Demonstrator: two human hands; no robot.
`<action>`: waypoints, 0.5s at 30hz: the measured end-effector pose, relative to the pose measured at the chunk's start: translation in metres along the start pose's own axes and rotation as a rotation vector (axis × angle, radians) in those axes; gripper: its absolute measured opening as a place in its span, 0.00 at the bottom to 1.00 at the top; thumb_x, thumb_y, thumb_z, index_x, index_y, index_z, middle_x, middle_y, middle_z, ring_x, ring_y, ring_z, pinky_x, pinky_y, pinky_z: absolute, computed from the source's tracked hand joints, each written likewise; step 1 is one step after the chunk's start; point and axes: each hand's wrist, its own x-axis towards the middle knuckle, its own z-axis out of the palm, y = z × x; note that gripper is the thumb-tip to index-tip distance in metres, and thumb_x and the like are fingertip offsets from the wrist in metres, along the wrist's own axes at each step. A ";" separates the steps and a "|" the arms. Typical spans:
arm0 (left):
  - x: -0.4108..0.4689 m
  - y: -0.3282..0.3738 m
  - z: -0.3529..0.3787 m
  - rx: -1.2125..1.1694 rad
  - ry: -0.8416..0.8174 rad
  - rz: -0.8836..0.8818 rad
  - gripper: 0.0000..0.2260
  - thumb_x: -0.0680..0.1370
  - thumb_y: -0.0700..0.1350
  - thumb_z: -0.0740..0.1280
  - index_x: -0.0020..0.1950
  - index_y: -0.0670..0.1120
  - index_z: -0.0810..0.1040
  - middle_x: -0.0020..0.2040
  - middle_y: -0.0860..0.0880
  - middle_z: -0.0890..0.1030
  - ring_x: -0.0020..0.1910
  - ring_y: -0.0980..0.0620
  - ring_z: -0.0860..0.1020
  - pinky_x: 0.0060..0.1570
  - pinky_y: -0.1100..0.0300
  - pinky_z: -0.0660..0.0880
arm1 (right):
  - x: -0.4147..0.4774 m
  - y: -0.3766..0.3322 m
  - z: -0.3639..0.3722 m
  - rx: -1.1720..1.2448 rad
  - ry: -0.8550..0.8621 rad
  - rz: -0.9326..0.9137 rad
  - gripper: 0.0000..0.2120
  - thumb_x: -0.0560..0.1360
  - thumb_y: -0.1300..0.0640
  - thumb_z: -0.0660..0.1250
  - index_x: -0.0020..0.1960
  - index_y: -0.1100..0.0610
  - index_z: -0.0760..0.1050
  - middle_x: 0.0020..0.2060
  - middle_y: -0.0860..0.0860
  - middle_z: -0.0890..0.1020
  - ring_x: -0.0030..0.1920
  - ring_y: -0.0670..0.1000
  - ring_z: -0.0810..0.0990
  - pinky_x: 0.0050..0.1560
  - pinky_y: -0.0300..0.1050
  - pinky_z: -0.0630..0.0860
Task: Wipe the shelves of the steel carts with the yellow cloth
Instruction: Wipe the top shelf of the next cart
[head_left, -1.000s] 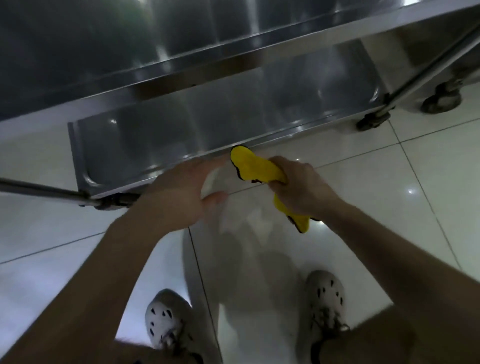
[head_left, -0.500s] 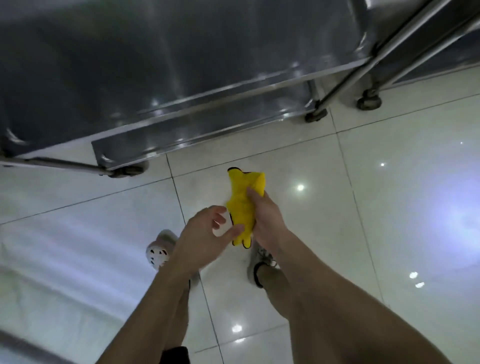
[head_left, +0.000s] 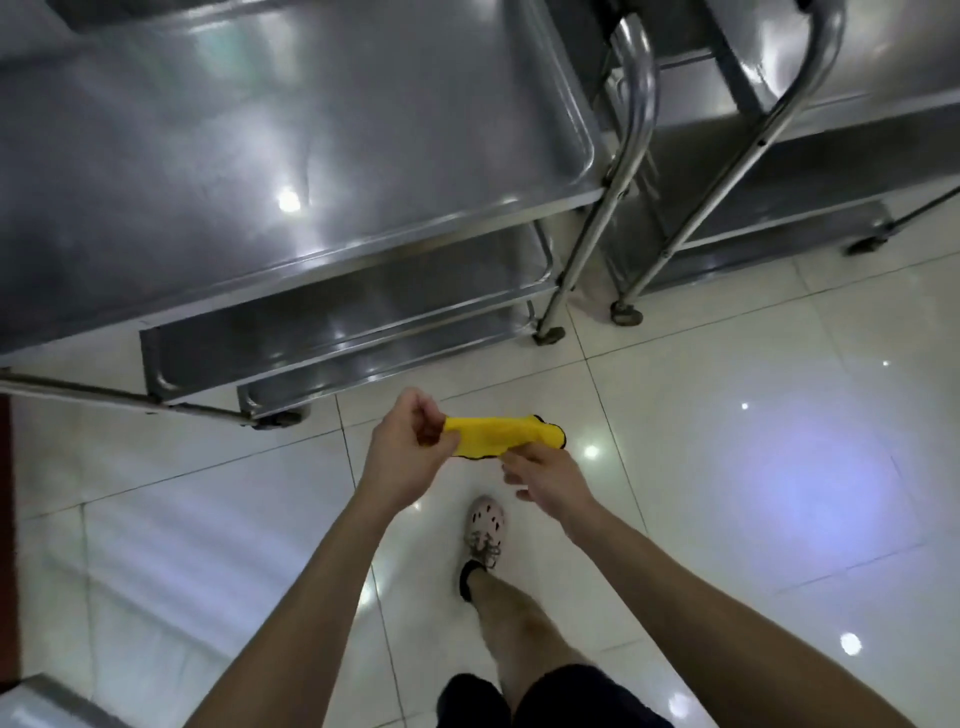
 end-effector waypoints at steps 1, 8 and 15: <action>-0.004 0.013 0.003 0.027 -0.012 0.040 0.13 0.77 0.36 0.77 0.51 0.48 0.74 0.46 0.49 0.85 0.46 0.47 0.85 0.48 0.50 0.85 | -0.006 0.001 -0.016 -0.164 0.052 -0.062 0.07 0.80 0.51 0.73 0.55 0.52 0.85 0.54 0.51 0.87 0.57 0.55 0.85 0.63 0.57 0.81; -0.056 0.095 0.038 0.288 -0.150 0.280 0.17 0.77 0.39 0.78 0.52 0.53 0.72 0.48 0.54 0.87 0.48 0.55 0.86 0.52 0.48 0.85 | -0.064 -0.028 -0.110 -0.479 0.000 -0.639 0.28 0.76 0.45 0.78 0.73 0.38 0.74 0.65 0.35 0.75 0.44 0.44 0.81 0.50 0.41 0.79; -0.117 0.157 0.096 0.266 -0.029 0.429 0.18 0.77 0.40 0.80 0.48 0.53 0.72 0.44 0.55 0.86 0.44 0.54 0.86 0.49 0.47 0.85 | -0.125 -0.034 -0.194 -0.577 -0.032 -0.858 0.11 0.80 0.40 0.72 0.58 0.43 0.79 0.53 0.37 0.77 0.43 0.47 0.80 0.47 0.41 0.76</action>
